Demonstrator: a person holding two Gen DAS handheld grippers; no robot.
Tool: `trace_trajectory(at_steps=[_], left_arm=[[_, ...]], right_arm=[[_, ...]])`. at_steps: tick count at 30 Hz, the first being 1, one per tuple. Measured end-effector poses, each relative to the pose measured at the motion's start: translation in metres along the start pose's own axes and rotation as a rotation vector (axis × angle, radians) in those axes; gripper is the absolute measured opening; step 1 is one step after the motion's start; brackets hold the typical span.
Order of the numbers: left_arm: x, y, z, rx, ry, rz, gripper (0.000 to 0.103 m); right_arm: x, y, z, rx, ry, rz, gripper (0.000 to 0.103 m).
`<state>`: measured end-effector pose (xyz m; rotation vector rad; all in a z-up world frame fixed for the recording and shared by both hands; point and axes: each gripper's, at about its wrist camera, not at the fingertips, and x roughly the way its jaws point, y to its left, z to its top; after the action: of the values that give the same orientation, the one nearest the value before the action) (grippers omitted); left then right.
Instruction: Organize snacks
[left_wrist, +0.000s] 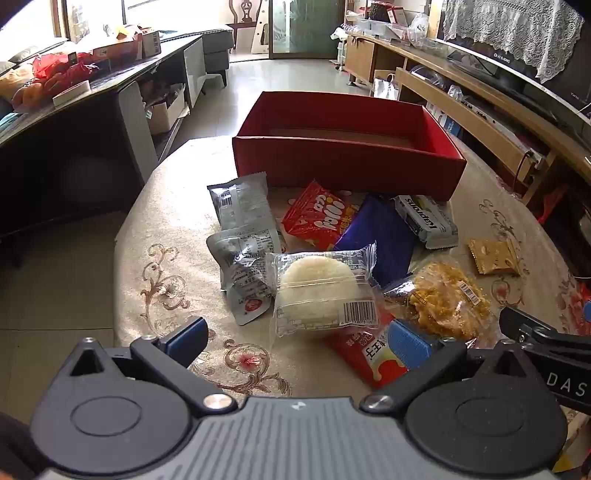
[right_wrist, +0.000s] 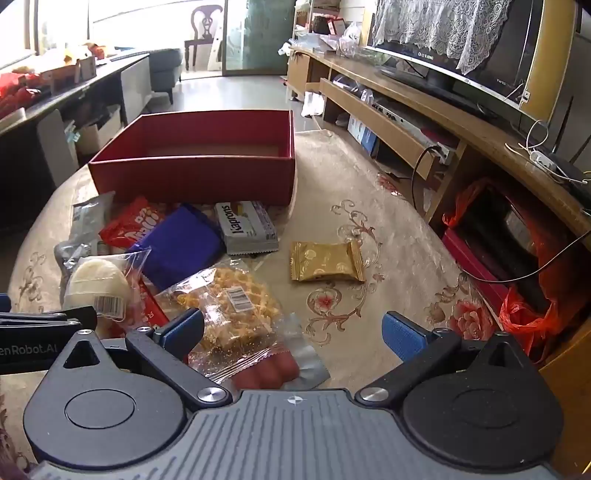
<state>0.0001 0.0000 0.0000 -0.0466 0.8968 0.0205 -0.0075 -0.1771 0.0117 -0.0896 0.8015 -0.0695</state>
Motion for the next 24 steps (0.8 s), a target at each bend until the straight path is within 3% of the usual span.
trace_trajectory(at_steps=[24], left_arm=[[0.007, -0.002, -0.005, 0.004, 0.053, -0.012, 0.101]], right_arm=[[0.011, 0.002, -0.005, -0.021, 0.058, -0.014, 0.103]])
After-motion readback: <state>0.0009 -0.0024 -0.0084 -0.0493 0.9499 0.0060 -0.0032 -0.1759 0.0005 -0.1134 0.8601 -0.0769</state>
